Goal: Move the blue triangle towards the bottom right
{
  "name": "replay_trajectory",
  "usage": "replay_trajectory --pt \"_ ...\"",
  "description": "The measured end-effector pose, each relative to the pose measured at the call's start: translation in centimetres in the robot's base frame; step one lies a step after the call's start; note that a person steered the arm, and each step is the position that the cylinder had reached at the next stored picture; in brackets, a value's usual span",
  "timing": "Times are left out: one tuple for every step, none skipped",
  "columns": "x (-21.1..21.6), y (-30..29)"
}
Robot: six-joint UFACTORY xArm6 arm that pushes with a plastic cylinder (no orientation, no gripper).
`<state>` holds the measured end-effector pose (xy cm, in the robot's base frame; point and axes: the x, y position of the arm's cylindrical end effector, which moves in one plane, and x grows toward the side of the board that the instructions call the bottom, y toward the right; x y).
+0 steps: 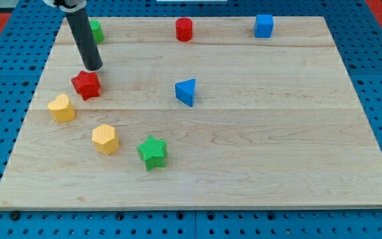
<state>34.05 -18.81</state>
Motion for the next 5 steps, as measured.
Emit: replay_trajectory --pt "-0.1 -0.1" --pt "-0.1 -0.1" --pt "0.2 5.7" --pt "1.8 7.8" --pt "5.3 11.6"
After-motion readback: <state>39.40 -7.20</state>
